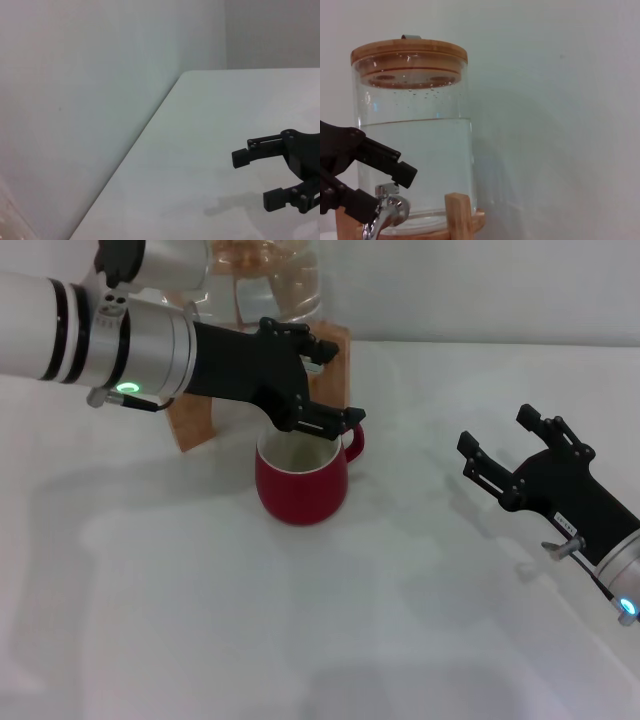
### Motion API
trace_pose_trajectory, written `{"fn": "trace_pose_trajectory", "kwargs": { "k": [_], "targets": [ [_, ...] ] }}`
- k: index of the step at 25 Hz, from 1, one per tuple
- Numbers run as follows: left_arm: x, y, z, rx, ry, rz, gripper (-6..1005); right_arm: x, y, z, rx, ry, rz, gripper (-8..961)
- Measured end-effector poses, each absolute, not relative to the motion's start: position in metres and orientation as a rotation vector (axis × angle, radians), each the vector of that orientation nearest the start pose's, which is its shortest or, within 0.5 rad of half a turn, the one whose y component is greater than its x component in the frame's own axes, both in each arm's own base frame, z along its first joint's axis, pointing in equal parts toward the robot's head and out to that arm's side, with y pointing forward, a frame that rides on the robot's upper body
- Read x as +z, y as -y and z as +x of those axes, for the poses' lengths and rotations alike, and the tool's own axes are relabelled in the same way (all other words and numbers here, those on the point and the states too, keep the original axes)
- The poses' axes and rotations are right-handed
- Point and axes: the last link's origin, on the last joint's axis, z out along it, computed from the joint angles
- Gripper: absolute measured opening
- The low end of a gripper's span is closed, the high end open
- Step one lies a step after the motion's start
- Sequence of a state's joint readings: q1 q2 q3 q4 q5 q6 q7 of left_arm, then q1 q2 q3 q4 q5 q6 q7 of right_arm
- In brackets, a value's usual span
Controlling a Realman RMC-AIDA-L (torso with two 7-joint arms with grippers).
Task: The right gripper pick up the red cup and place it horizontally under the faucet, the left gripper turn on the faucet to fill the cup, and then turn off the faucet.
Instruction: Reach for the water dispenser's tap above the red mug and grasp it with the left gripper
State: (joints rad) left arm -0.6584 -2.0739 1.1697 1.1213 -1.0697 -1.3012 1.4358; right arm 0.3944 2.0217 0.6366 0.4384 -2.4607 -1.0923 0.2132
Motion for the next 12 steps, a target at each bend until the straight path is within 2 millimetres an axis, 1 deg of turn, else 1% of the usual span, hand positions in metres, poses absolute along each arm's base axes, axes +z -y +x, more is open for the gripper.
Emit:
{"fn": "trace_pose_trajectory", "kwargs": {
  "k": [12],
  "targets": [
    [0.0043,-0.3944,-0.1398,-0.214,0.093,-2.797,846,-0.0686,-0.3144,0.2655,0.882,-0.496,-1.973,869]
  ]
}}
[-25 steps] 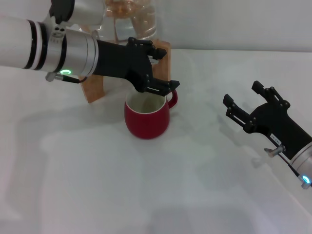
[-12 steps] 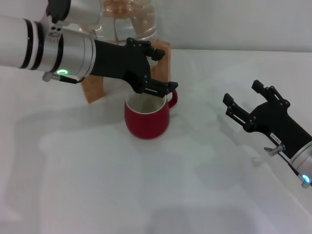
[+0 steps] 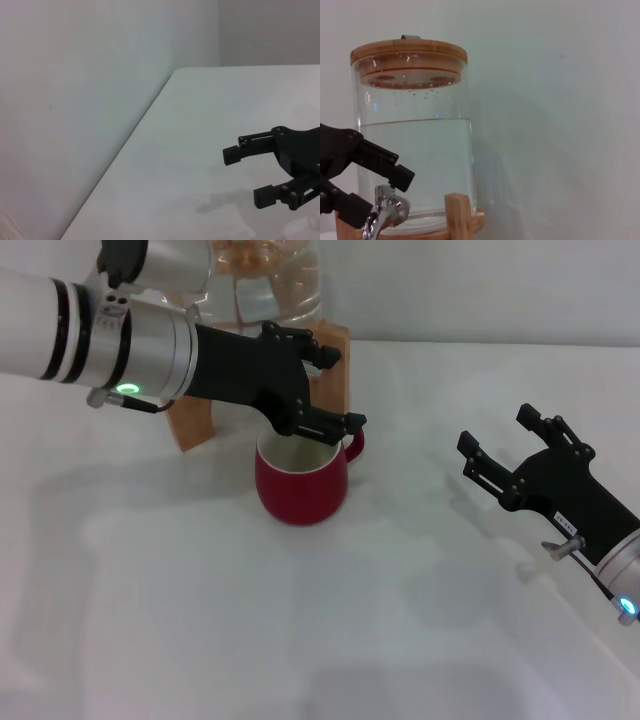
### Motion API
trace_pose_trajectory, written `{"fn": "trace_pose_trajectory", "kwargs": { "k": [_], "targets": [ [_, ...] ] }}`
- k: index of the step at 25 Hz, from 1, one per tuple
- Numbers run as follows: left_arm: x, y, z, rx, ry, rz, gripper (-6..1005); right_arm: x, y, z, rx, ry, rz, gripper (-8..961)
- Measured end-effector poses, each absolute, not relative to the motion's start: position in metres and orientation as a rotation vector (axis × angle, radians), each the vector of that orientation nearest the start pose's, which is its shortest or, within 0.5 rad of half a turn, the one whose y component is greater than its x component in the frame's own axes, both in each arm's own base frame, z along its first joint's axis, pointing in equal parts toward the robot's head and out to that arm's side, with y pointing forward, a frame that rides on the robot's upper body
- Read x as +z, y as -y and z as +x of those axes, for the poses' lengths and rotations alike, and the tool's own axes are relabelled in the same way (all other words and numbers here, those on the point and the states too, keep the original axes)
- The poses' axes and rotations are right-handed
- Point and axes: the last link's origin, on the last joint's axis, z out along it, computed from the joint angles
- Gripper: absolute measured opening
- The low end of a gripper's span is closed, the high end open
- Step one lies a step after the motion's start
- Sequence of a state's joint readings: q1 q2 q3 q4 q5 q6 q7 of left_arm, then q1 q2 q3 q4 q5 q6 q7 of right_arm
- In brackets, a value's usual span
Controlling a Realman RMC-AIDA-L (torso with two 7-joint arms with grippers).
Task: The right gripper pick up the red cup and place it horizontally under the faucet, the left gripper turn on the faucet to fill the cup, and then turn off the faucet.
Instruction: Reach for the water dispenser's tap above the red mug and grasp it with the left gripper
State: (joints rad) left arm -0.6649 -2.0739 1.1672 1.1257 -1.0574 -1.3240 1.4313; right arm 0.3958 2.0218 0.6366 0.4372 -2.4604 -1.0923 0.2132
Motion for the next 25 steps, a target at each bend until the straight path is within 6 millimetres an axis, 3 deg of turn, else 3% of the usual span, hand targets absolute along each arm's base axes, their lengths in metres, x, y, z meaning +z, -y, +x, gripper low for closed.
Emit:
{"fn": "trace_pose_trajectory", "kwargs": {
  "k": [25],
  "targets": [
    [0.0109,-0.3899,-0.1372,-0.209,0.083,-2.795,846,-0.0682,-0.3144,0.2664,0.877,-0.493,-1.976,869]
  ]
}}
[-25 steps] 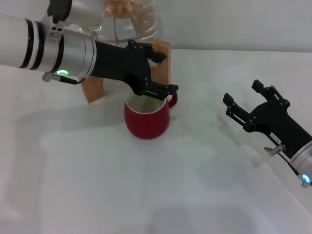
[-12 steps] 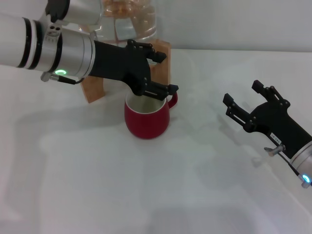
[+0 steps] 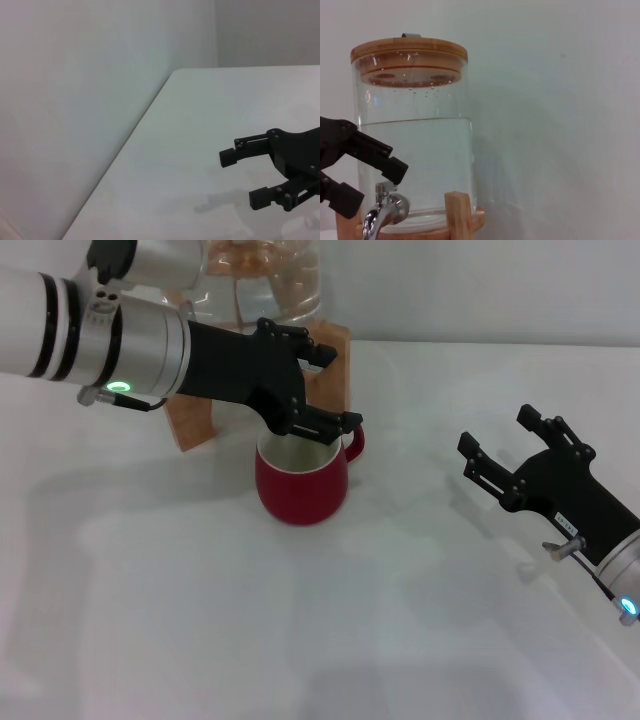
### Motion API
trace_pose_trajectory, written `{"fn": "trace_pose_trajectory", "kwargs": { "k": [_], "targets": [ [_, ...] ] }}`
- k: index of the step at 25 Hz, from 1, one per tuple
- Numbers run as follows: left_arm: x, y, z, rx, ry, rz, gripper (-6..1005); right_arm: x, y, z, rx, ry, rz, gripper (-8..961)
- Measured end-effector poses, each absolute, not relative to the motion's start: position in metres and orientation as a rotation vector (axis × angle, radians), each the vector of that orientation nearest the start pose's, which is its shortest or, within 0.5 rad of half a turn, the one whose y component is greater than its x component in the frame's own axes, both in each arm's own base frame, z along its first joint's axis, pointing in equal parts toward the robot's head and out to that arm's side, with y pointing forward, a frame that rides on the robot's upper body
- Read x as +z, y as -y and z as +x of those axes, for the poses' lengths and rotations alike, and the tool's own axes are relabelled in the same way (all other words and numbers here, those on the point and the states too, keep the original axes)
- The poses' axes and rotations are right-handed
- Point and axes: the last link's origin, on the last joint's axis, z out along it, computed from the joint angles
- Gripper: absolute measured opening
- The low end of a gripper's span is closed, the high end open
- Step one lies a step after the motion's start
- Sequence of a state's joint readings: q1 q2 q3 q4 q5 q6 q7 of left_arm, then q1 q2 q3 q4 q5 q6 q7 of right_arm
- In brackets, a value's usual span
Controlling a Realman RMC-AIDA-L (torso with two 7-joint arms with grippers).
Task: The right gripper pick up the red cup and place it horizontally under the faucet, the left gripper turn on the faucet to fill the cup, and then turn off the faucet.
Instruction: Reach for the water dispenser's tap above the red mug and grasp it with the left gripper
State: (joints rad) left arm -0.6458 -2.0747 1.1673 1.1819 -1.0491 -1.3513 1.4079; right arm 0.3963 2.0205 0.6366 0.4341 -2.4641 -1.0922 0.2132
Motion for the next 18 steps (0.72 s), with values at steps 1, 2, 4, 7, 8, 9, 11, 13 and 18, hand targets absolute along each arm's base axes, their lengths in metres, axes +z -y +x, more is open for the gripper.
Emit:
{"fn": "trace_pose_trajectory", "kwargs": {
  "k": [1,2,4,7,8,9,11,13,18],
  "targets": [
    [0.0112,-0.3899,-0.1372,-0.208,0.081,-2.793,846,-0.0682,-0.3146,0.2662,0.877,-0.492,-1.977,869],
    [0.0112,-0.3901,-0.1372,-0.207,0.081,-2.792,846,-0.0682,-0.3146,0.2662,0.877,-0.491,-1.977,869],
    [0.0115,-0.3909,-0.1372,-0.207,0.073,-2.785,846,-0.0682,-0.3148,0.2659,0.878,-0.49,-1.978,869],
    [0.0114,-0.3926,-0.1375,-0.205,0.063,-2.775,846,-0.0683,-0.315,0.2653,0.88,-0.489,-1.978,869],
    [0.0115,-0.3938,-0.137,-0.205,0.053,-2.769,845,-0.0683,-0.315,0.2652,0.88,-0.489,-1.978,869],
    [0.0115,-0.3938,-0.137,-0.205,0.053,-2.769,845,-0.0684,-0.3149,0.2651,0.881,-0.49,-1.978,869],
    [0.0115,-0.3945,-0.1362,-0.205,0.047,-2.766,845,-0.0684,-0.3145,0.2655,0.88,-0.491,-1.978,869],
    [0.0112,-0.3943,-0.1358,-0.204,0.046,-2.769,845,-0.0683,-0.3141,0.266,0.88,-0.493,-1.976,869],
    [0.0096,-0.3926,-0.1356,-0.202,0.055,-2.784,845,-0.068,-0.3134,0.2666,0.881,-0.495,-1.974,870]
  ]
}}
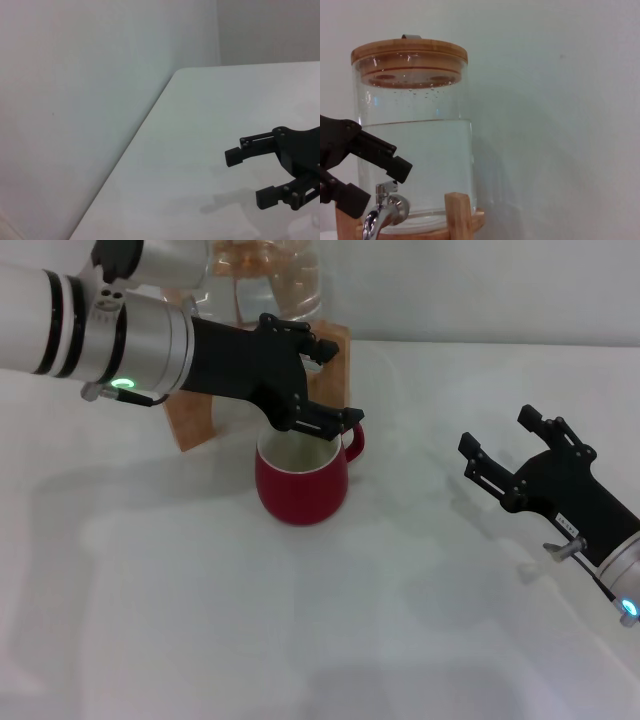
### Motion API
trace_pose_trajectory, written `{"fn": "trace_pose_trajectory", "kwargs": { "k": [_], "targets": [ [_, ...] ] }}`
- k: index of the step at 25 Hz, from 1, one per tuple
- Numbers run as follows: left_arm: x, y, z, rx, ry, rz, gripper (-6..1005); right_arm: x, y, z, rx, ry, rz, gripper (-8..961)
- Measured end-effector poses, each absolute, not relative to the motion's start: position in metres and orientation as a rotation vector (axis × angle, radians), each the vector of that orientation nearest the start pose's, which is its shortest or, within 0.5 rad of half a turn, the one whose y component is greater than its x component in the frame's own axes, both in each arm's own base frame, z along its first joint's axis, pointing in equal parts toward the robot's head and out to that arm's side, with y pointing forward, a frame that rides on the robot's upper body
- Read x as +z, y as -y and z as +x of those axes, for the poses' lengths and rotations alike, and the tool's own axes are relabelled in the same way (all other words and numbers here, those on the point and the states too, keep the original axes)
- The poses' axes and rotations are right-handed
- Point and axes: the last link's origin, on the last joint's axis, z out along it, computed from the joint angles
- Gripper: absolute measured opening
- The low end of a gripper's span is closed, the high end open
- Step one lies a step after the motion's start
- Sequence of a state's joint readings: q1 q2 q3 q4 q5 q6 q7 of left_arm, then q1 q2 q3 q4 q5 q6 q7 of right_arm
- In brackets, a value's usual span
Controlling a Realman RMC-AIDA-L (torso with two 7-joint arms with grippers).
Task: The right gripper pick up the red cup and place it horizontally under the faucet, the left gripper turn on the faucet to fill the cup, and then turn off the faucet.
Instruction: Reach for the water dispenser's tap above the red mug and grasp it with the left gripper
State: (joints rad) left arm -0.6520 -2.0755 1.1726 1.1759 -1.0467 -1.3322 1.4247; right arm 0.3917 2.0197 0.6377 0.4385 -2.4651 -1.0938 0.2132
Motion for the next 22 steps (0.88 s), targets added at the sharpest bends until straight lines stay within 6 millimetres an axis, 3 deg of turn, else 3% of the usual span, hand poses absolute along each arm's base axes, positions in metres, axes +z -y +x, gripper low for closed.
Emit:
{"fn": "trace_pose_trajectory", "kwargs": {
  "k": [22],
  "targets": [
    [0.0114,-0.3904,-0.1407,-0.174,0.083,-2.788,845,-0.0677,-0.3132,0.2668,0.881,-0.493,-1.974,870]
  ]
}}
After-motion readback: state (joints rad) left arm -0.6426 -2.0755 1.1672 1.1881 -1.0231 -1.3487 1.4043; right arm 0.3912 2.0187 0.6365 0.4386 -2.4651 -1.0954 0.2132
